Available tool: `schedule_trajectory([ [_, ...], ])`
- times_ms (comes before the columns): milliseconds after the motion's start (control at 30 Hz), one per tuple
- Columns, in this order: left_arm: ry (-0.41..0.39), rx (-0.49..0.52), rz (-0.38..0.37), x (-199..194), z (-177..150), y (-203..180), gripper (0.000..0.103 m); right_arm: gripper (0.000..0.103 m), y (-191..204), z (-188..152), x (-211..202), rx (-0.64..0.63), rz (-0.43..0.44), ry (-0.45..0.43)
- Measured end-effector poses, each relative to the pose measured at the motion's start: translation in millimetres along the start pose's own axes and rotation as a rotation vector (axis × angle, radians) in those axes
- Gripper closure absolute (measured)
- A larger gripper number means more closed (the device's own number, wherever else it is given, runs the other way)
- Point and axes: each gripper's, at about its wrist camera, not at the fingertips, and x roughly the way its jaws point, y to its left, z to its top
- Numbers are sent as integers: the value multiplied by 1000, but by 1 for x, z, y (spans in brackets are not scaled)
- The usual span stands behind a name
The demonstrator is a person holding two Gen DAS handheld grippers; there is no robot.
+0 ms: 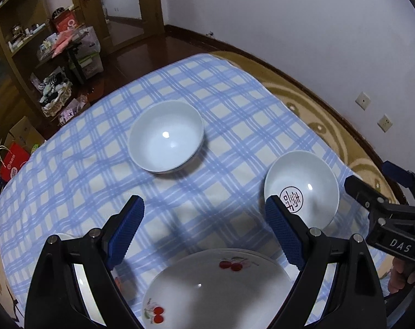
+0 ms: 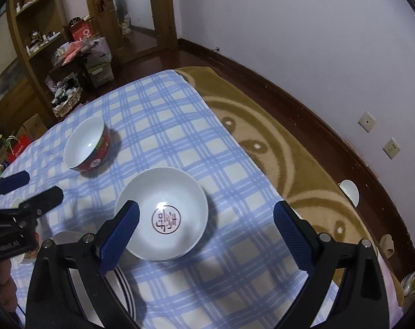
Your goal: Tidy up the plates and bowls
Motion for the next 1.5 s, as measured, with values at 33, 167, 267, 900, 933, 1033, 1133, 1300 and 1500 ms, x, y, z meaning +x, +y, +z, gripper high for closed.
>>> schedule_trajectory([
  [33, 9, 4, -2, 5, 0, -2, 14, 1, -2, 0, 3, 14, -3, 9],
  [167, 31, 11, -2, 20, -2, -10, 14, 1, -5, 1, 13, 20, -3, 28],
  [267, 44, 19, -7, 29, -2, -16, 14, 2, -7, -1, 23, 18, -5, 51],
  [900, 103, 72, -8, 73, -6, -40, 14, 6, -22, -8, 75, 66, -7, 169],
  [933, 109, 71, -8, 76, -6, -40, 14, 7, -23, -9, 76, 67, -6, 174],
  [1033, 128, 65, -3, 84, -7, -41, 15, 16, -26, -10, 82, 78, 12, 191],
  [1133, 154, 50, -24, 91, -10, -42, 33, 24, -26, -11, 84, 91, 34, 198],
  [1300, 172, -37, -126, 95, -10, -42, 69, 55, -20, -13, 87, 99, 85, 208],
  [1500, 176, 2, -126, 92, -9, -58, 90, 94, -5, -11, 87, 86, 132, 224],
])
